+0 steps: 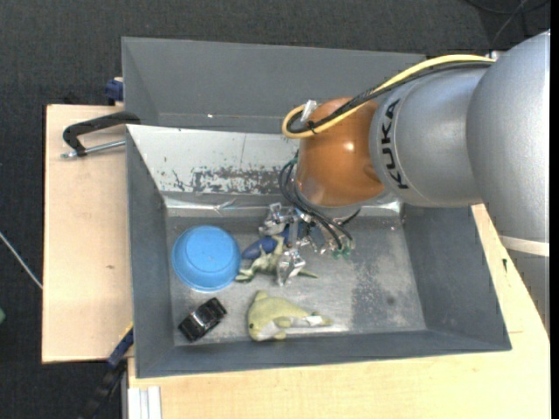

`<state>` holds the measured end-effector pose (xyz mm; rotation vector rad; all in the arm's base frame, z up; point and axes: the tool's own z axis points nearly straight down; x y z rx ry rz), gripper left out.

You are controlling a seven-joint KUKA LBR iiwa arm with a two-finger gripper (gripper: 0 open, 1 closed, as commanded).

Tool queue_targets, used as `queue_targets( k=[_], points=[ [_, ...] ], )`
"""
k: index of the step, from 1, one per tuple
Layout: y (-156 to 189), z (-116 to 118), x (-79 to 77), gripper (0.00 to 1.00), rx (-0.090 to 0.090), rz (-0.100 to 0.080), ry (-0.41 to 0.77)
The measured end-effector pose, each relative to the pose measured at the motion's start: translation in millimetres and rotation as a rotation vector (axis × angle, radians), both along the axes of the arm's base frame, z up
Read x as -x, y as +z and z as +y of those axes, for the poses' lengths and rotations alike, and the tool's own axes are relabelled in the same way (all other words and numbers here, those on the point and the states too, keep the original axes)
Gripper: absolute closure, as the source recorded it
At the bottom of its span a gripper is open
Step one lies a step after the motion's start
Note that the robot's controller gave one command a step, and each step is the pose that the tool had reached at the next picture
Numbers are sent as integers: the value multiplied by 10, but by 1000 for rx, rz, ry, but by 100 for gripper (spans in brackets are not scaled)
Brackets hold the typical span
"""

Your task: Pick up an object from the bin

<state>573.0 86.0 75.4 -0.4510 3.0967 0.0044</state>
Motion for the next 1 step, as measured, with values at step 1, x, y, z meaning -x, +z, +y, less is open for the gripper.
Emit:
queue_targets(
  k=[1],
  points=[
    [1289, -1, 73, 100, 2, 1, -17]
  ],
)
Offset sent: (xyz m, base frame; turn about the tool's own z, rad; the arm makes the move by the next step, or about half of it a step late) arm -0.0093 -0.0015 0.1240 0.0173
